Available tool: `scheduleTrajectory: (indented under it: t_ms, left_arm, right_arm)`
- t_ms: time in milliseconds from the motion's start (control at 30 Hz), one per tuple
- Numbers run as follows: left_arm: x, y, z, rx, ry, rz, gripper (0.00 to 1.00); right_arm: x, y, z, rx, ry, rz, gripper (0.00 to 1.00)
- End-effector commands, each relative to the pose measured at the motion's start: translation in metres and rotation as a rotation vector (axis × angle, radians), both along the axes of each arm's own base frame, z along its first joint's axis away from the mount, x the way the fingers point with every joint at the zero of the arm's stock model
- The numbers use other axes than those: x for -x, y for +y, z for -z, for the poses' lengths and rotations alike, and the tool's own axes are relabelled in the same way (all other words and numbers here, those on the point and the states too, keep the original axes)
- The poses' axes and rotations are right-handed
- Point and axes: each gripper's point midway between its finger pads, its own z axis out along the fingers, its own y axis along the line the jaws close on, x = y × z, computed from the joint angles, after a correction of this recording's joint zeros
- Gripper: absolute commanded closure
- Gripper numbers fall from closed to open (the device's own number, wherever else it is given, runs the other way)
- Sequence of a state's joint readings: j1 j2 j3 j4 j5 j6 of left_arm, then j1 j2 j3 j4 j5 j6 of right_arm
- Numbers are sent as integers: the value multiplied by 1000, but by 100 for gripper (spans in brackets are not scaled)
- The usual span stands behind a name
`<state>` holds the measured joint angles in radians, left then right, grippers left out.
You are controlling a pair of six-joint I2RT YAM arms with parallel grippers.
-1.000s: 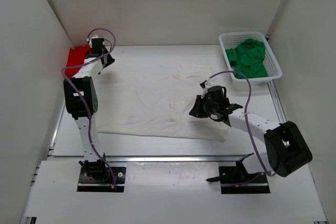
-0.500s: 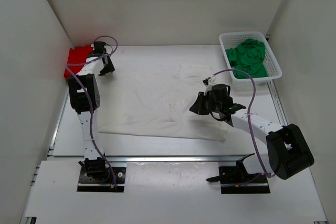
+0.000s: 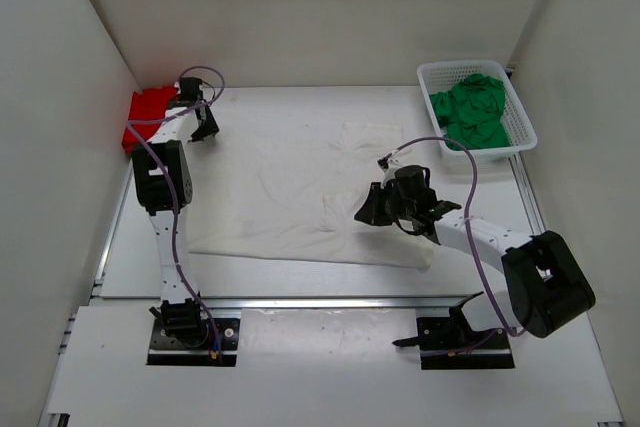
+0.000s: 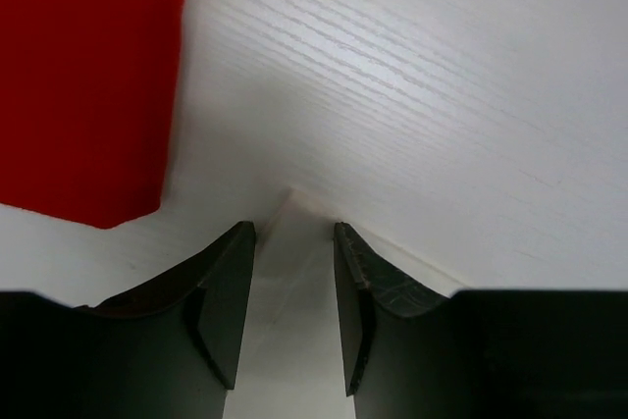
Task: Fold and stack the t-shirts
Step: Grap the side of the flattened tshirt furthest away from the robot with both arms
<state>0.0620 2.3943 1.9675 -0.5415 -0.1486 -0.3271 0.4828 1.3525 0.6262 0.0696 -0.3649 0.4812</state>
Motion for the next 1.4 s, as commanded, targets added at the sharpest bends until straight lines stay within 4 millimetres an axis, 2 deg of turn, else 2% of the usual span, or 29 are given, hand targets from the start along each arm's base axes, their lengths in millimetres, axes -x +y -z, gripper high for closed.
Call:
scheduleTrajectory:
  t_ms: [0,100,167,200,333,367,400,500,533,600,633,700,733,767,800,833,867,900,933,967,1000,1033,1067,1100,1133,1167,1200,1333,1367]
  left_arm:
    - [-9,-6,-12,7,-22,18,52]
    - [-7,-3,-5,-5,-8,18,49]
    - [-7,-6,-3,0,-3,30,53]
    - [-7,-6,-2,-1,1,33,61]
    - [-6,-6,0,2,3,20,80]
    - [-7,0,-4,2,-4,12,82]
    - [-7,-5,-6,5,-4,13,87]
    - [-9,-6,-16,5,-26,6,98]
    - [-11,-3,-20,10,-41,0,100]
    - [-15,-9,-40,32,-89,-2,100]
    - [-15,-13,-39,40,-99,4,100]
    - [-11,-15,-55,64,-142,-3,100]
    - [-14,-15,-67,72,-181,-7,100]
    - [-12,-14,-63,90,-184,-14,100]
    - [-9,-17,-65,102,-188,-14,100]
    - [-12,-24,-74,107,-217,-1,100]
    - [-9,-22,-70,108,-210,-7,100]
    - [-9,-24,-75,115,-221,-9,100]
    - [-8,-27,-78,123,-227,-7,100]
    - [-8,-32,-81,147,-242,-1,100]
    - [-7,-36,-78,165,-245,5,100]
    - [-5,-37,-76,173,-241,4,100]
    - [-8,-40,-83,172,-258,9,100]
    - [-5,-42,-79,165,-239,16,100]
    - [-9,-39,-81,159,-250,13,100]
    - [-7,-42,-78,159,-240,19,100]
    - [-8,-41,-81,163,-249,19,100]
    - [-8,-44,-82,181,-254,27,100]
    - [-9,-44,-83,182,-260,29,100]
  right_arm:
    - [-12,6,-16,-31,-58,2,99]
    - [-13,5,-19,-43,-60,-1,100]
    - [-15,3,-20,-46,-62,6,100]
    - [-17,0,-22,-48,-62,20,100]
    - [-37,-12,-30,-47,-96,61,100]
    - [-47,-17,-30,-47,-103,81,99]
    - [-61,-24,-37,-50,-124,111,97]
    - [-103,-52,-35,26,-161,235,89]
    - [-109,-57,-32,41,-157,252,87]
    - [-147,-83,-44,108,-214,364,82]
    - [-159,-98,-34,156,-208,407,79]
    - [-190,-117,-32,209,-214,470,74]
    - [-205,-125,-42,230,-240,500,70]
    - [-211,-135,-27,273,-208,526,68]
    - [-225,-133,-26,286,-216,511,60]
    - [-238,-143,-35,320,-237,548,58]
    - [-243,-145,-18,347,-205,544,58]
    - [-256,-147,-15,356,-198,545,58]
    - [-268,-149,-25,370,-214,551,58]
    - [-269,-154,-6,424,-168,546,59]
    - [-280,-157,-1,448,-158,553,59]
    - [-293,-153,-12,452,-190,541,59]
    - [-292,-153,11,506,-141,522,60]
    - [-301,-151,11,515,-130,523,59]
    - [-312,-153,1,521,-159,527,60]
    - [-309,-154,14,551,-120,524,61]
    - [-316,-157,21,563,-105,532,62]
    - [-334,-161,22,566,-99,559,63]
    - [-332,-164,27,586,-79,558,63]
